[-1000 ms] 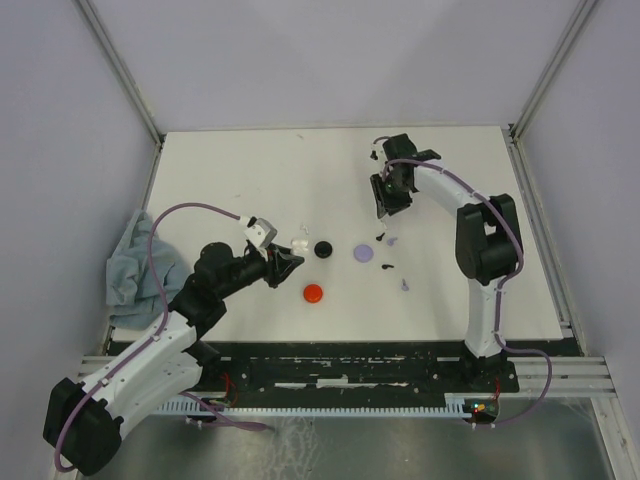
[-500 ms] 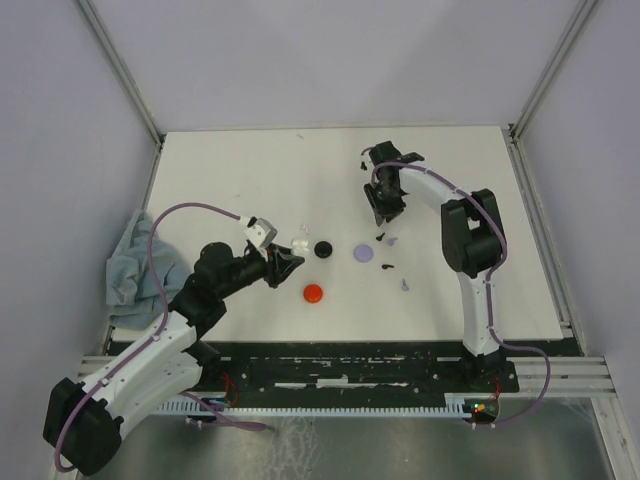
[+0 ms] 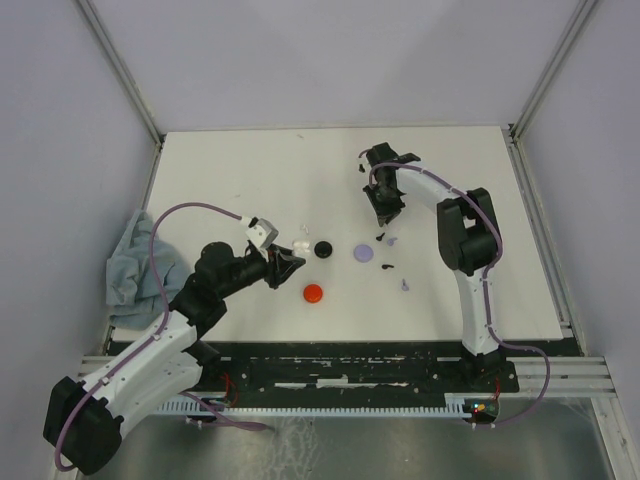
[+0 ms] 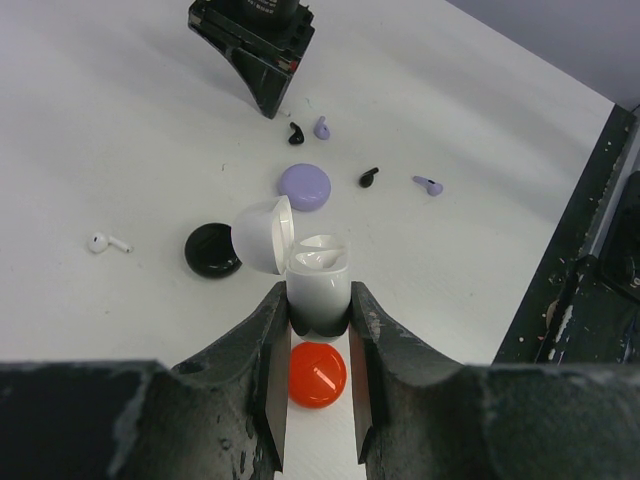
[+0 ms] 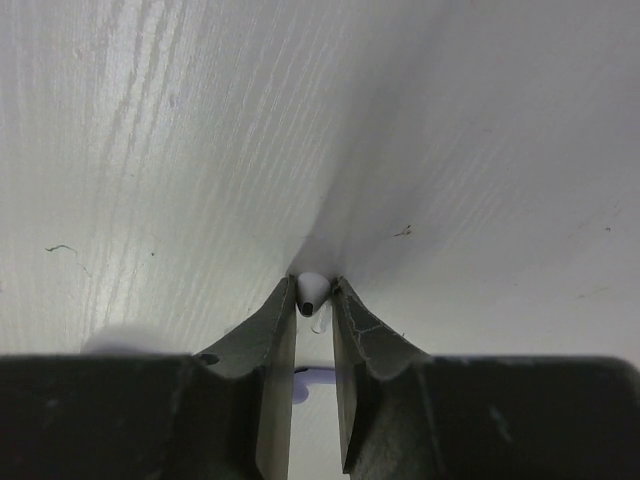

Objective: Insert the wireless bluetooth earbuds into the charging case
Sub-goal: Pick up the earbud from the center of the board, then place the earbud in the charging case.

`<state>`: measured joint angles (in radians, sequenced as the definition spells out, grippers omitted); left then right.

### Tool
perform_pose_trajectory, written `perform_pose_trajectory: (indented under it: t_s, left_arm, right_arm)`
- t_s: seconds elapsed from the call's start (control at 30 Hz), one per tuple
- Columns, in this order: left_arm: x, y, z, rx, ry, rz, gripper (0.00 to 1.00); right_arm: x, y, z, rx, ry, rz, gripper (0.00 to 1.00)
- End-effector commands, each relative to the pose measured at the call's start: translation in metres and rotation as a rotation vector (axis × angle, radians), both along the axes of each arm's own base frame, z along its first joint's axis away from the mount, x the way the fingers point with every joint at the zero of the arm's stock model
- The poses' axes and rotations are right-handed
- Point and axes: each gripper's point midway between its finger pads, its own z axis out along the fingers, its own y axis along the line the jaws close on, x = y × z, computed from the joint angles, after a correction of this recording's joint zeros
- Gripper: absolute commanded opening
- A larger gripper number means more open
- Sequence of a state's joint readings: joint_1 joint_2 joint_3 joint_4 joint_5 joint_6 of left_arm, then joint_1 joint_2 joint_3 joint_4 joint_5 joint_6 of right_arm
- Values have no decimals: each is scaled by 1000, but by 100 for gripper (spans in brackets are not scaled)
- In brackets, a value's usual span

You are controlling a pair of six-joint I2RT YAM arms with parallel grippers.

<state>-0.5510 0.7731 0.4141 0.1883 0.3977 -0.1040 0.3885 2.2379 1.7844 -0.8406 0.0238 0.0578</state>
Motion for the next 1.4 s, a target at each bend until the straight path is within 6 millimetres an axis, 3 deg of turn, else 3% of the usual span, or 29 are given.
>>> perform_pose_trajectory:
  t_s: [0.0, 0.23, 0.5, 1.03, 1.37]
  left_arm:
    - [6, -3, 32, -18, -135, -25, 3]
    - [2, -4, 44, -60, -202, -36, 3]
    - [-9, -6, 65, -134, -317, -80, 3]
    - [-22, -7, 105, -173, -582, -143, 3]
    - [-21, -12, 129, -274, -590, -148, 3]
  right_arm:
    - [6, 2, 10, -10, -31, 19, 23]
    - [2, 13, 56, 62, -136, 20, 18]
    - [-22, 27, 132, 152, -301, 41, 17]
    - [-122, 88, 289, 493, -655, 196, 16]
    - [-178, 134, 360, 833, -810, 367, 17]
